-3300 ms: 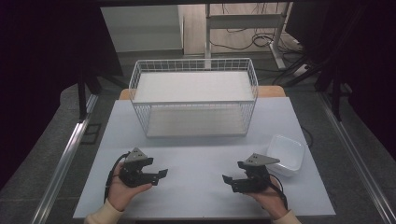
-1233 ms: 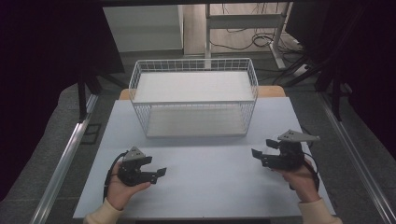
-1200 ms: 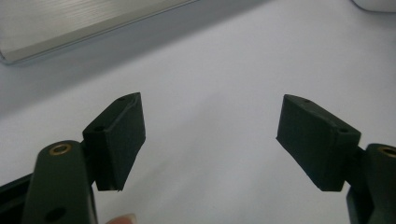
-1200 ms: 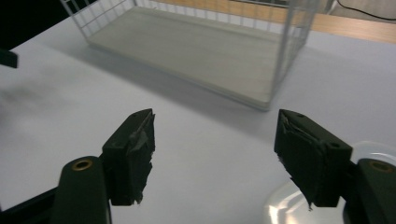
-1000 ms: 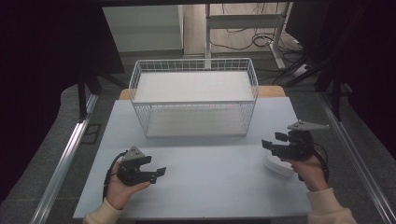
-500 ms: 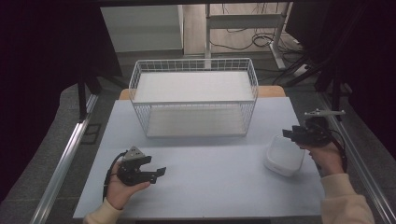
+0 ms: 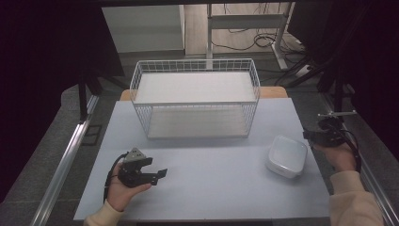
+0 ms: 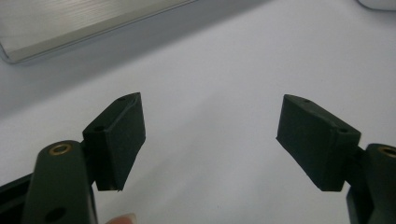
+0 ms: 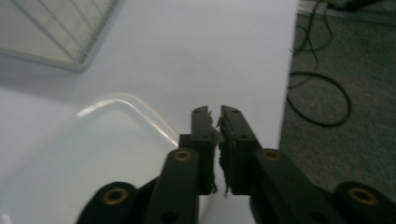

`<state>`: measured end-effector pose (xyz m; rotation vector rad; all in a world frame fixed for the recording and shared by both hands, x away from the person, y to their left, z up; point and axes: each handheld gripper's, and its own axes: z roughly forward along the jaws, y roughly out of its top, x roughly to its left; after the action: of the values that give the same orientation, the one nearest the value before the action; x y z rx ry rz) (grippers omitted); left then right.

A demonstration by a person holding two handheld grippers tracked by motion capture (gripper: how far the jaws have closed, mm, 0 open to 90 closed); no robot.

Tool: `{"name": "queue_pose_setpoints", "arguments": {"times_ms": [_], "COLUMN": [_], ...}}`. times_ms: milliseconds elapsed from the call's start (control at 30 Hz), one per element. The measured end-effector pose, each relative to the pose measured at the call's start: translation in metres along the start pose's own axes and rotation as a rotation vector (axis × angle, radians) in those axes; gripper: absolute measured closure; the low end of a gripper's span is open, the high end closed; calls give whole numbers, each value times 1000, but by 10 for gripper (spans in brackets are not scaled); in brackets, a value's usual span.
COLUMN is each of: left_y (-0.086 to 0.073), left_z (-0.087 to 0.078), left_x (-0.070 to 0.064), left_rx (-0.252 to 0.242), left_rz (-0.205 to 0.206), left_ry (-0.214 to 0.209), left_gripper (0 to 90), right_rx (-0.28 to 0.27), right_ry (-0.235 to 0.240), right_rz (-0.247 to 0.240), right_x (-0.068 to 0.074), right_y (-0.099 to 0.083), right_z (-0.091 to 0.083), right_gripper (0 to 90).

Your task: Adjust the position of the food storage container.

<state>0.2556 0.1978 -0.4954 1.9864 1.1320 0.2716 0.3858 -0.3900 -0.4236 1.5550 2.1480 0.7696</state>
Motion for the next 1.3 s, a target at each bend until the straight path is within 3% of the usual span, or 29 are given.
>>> {"name": "queue_pose_setpoints", "arguments": {"times_ms": [133, 300, 433, 833, 1100, 1300], "left_y": [0, 0, 0, 0, 0, 0], "left_z": [0, 1, 1, 1, 1, 0], "left_x": [-1, -1, -1, -1, -1, -1], "left_rx": [-1, 1, 0, 0, 1, 1], "left_rz": [0, 1, 1, 2, 4, 5], "left_ry": [0, 2, 3, 4, 5, 5], "left_gripper": [232, 232, 231, 232, 232, 232], "right_rx": [50, 84, 134, 149, 146, 147], "right_ry": [-53, -52, -48, -26, 25, 84], "right_rz": [8, -3, -34, -80, -127, -192], "right_x": [-10, -13, -8, 9, 33, 66], "right_y": [-11, -22, -29, -26, -21, -17], "right_z": [2, 6, 9, 13, 19, 26], "right_gripper": [896, 897, 897, 899, 899, 899]}}
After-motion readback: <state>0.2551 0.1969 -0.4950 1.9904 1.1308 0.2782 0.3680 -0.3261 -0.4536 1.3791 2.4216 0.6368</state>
